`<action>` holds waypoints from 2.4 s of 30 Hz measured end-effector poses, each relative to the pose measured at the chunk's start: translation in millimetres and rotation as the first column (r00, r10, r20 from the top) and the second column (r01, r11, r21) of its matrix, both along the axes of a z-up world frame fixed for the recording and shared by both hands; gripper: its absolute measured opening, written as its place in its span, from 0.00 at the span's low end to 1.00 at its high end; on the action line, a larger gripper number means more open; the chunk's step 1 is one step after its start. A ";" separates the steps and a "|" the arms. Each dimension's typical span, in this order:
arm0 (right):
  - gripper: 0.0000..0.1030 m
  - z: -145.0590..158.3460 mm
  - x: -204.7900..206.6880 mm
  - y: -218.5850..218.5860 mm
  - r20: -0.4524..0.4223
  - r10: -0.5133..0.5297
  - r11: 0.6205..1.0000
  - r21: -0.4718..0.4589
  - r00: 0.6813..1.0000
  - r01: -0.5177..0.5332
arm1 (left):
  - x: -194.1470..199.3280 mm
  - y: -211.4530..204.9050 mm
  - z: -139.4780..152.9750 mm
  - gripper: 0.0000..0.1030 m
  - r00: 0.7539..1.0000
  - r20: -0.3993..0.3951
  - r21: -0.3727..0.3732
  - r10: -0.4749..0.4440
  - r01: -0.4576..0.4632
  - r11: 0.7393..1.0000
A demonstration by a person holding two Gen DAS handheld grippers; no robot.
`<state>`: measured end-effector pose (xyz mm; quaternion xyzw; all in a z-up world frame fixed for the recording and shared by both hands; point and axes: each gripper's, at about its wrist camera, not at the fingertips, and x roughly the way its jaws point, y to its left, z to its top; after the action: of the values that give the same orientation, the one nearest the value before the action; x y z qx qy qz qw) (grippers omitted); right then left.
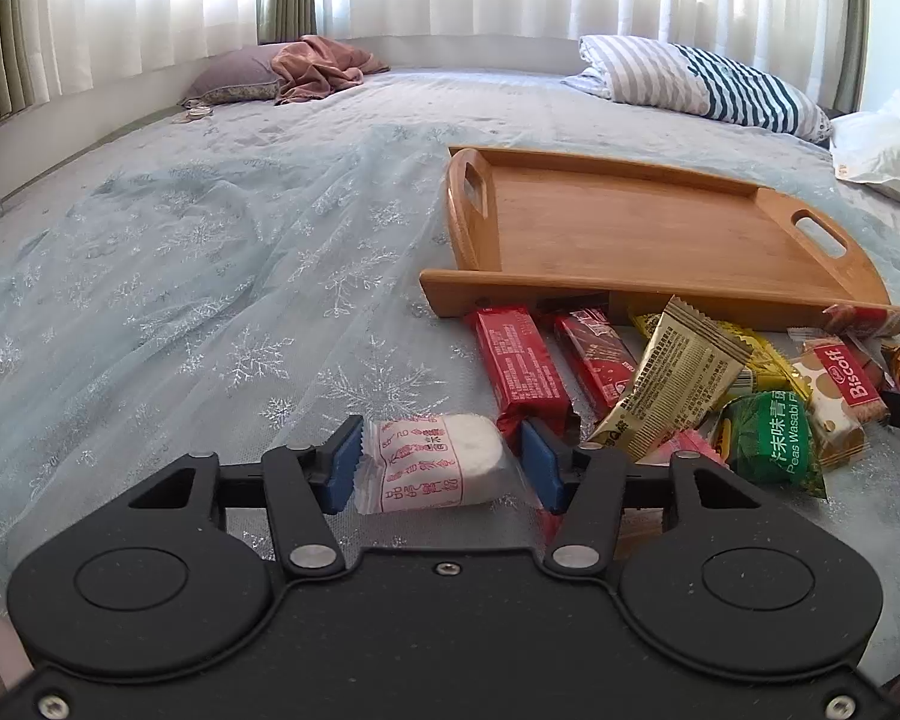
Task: Organize snacks
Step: 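Grasp the white wrapped pastry with the left tool while the right tool reaches toward the red MARTH bag, then grasp the red MARTH chip bag with the right tool while the left tool lifts the white pastry, then lower the white pastry onto the tray with the left tool while the right tool releases the red bag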
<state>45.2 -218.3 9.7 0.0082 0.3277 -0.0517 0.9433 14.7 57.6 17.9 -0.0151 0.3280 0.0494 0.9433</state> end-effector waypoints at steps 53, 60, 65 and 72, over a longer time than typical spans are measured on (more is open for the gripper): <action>0.61 27.4 -1.3 -4.7 0.060 0.029 0.999 0.023 0.998 -0.030 | -7.5 -3.8 59.6 0.41 0.984 0.177 -0.077 -0.037 0.051 0.996; 0.61 43.5 10.7 0.9 0.117 0.027 0.998 0.060 0.993 -0.035 | 8.5 -15.7 58.5 0.41 0.981 0.187 -0.095 -0.059 0.078 0.992; 0.61 50.5 21.5 7.3 0.142 0.056 0.996 0.065 0.988 -0.066 | 21.9 -23.0 61.9 0.41 0.975 0.205 -0.080 -0.083 0.101 0.992; 0.61 43.4 48.1 7.5 0.119 0.063 0.995 0.065 0.991 -0.071 | 57.0 -30.9 60.0 0.42 0.976 0.203 -0.045 -0.081 0.092 0.995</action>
<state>93.3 -210.8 53.0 0.0327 0.2738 -0.0082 0.9612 71.8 26.7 77.9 -0.0313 0.2328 -0.0022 0.9720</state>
